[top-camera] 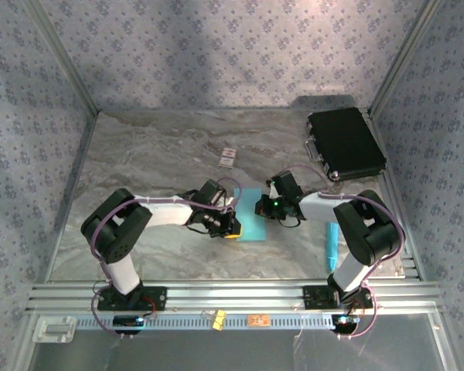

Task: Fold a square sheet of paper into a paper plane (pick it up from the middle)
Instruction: First fold the square sheet of paper in half at the center of the table.

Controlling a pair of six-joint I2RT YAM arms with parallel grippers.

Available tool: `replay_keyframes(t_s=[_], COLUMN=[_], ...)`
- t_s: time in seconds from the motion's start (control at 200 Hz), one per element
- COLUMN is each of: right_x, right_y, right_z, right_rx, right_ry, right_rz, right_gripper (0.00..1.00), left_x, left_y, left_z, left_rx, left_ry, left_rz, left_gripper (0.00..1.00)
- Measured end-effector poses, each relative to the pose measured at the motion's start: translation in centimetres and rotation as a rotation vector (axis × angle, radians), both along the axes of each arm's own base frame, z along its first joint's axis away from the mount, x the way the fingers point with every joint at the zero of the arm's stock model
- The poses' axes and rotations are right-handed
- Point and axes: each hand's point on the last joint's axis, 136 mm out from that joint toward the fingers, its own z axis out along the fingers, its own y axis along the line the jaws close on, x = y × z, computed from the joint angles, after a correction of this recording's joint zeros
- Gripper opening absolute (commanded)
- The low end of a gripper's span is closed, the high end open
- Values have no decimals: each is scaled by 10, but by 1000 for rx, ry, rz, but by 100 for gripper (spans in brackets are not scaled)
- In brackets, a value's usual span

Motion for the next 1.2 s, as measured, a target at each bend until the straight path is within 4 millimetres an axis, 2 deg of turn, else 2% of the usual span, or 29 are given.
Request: replay_keyframes(t_s=[0.16,0.285,0.775,1.204], right_x=[-1,-1,-1,-2], right_y=[-1,-2,-1,0], right_z=[0,0,0,1], right_rx=[0,3,9,22], right_ry=[-6,-14,-15,-10], right_rz=[-3,-4,-1,4], right_gripper=[0,0,0,1], left_x=[-2,-7,-14,-30], left_y=[1,4,4,17], left_z=[-3,-14,-16,-13], left_rx=[9,34,69,93], left_ry=[4,25,-60,-64], left_rz=[-3,-14,-66,-79], left_gripper=[10,9,9,10])
